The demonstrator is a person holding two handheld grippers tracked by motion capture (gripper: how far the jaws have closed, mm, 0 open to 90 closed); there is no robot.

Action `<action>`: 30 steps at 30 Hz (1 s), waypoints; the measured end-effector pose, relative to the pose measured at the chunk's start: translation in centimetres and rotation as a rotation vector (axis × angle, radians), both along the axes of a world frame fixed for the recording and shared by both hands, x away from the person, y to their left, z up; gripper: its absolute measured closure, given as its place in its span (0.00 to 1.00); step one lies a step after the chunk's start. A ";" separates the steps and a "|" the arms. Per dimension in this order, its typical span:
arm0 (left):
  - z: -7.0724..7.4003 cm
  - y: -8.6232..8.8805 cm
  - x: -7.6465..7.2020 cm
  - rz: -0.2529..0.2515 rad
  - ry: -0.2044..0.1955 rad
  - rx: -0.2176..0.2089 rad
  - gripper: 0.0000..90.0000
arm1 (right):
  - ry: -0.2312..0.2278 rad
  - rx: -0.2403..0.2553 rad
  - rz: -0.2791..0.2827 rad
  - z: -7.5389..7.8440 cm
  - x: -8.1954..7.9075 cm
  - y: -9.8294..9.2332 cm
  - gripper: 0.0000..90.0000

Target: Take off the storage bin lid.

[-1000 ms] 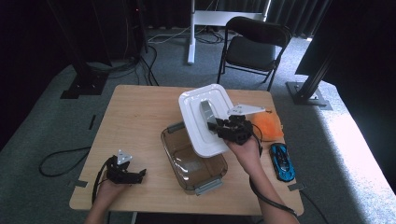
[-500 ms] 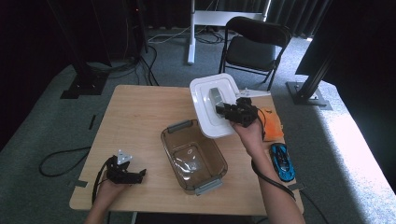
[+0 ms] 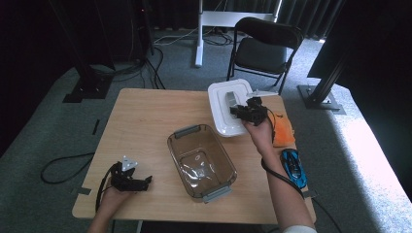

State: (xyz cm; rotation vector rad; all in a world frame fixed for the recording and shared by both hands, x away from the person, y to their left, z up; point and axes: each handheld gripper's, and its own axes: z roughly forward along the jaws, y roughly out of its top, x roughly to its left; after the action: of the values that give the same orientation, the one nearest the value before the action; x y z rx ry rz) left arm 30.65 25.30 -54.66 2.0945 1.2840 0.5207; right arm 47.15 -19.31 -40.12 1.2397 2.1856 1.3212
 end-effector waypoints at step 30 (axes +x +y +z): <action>0.0 0.1 -0.1 -0.005 -0.002 0.001 0.00 | 0.223 -0.046 -0.018 -10.9 2.7 2.1 0.77</action>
State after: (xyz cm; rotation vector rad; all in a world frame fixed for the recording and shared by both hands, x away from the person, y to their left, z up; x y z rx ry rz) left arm 30.58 25.37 -54.66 2.0971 1.2775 0.5208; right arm 49.87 -17.19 -51.07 1.4466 2.3328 1.1683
